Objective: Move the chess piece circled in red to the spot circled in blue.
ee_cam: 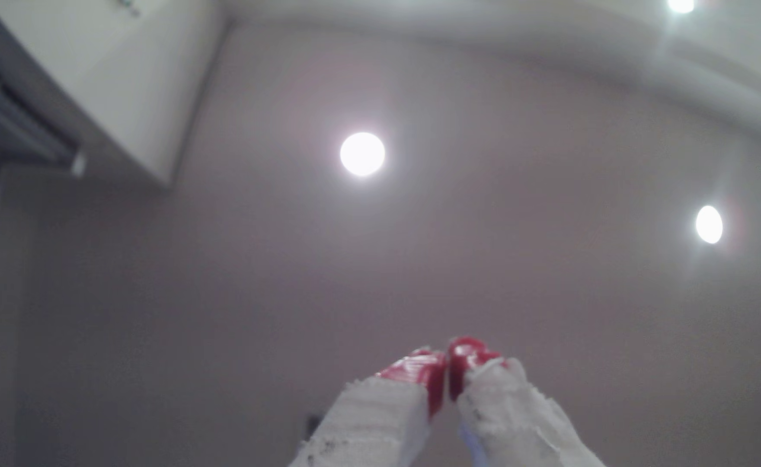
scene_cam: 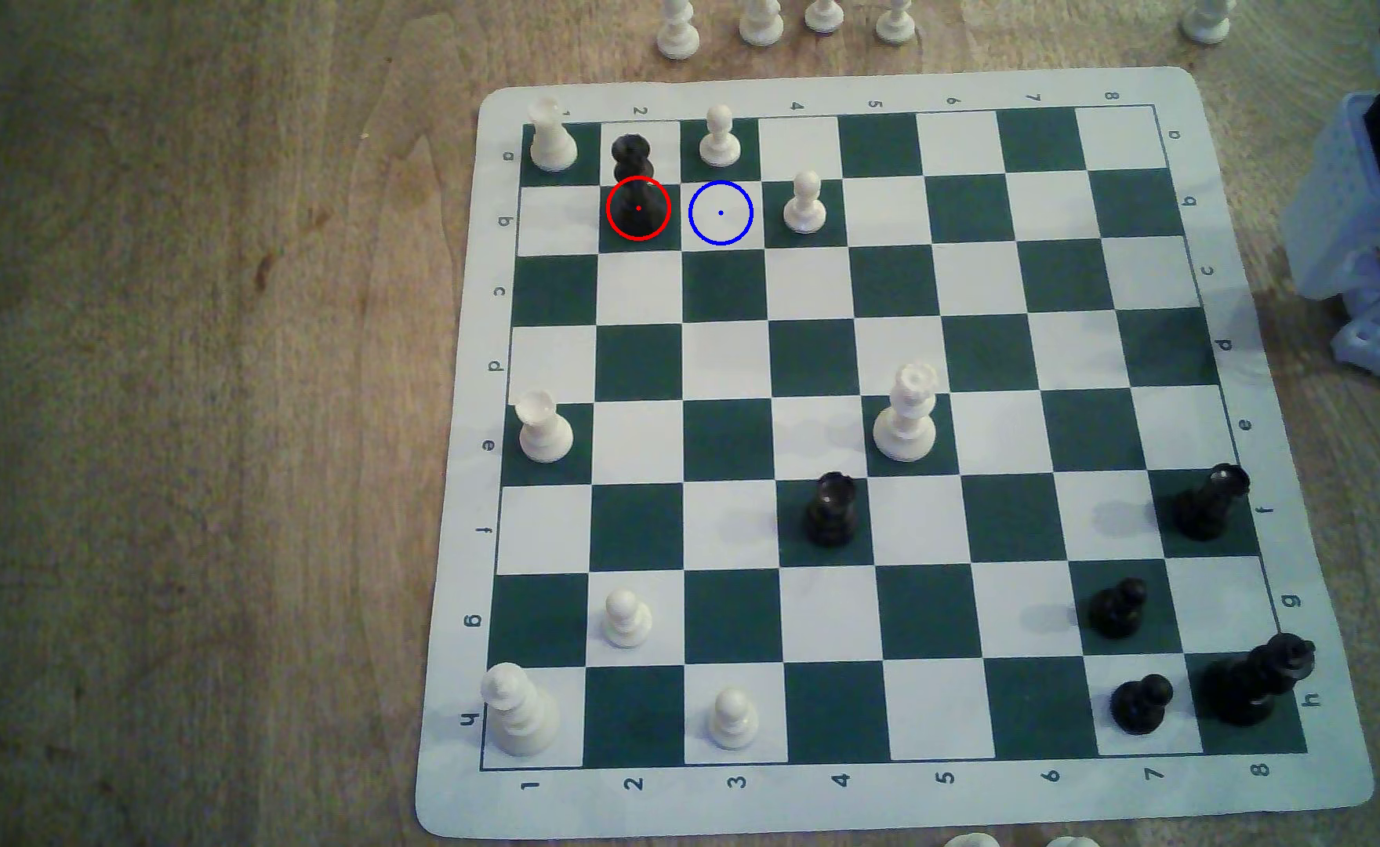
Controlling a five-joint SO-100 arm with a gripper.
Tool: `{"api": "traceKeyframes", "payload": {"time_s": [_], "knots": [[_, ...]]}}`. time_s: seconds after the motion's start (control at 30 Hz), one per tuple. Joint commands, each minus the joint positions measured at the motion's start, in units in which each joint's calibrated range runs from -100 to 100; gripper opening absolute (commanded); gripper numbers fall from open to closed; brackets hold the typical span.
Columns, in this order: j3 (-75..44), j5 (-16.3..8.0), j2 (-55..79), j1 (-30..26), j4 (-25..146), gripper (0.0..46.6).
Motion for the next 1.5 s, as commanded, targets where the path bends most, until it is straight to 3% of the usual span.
{"api": "traceKeyframes", "payload": {"time_s": [0.0,0.77,0.8,1.03,1.1,1.17,1.23,1.3,1.33,1.37,1.43,1.47], "knots": [[0.8,5.0,0.1,8.3,-0.4,0.2],[0.8,5.0,0.1,8.3,-0.4,0.2],[0.8,3.7,0.1,7.8,0.8,0.2],[0.8,3.5,0.1,6.9,15.3,0.7],[0.9,3.9,0.1,6.9,23.9,2.9],[0.9,3.9,0.1,6.8,31.3,0.2],[0.9,5.0,0.1,6.5,47.4,0.2],[0.7,4.5,0.1,7.3,59.3,0.5],[0.1,3.8,0.1,7.5,65.9,0.8],[-4.5,1.8,0.1,9.3,85.6,2.6],[-13.7,-0.8,0.8,10.5,110.8,1.5],[-16.7,-1.2,2.9,10.7,117.2,2.2]]}}
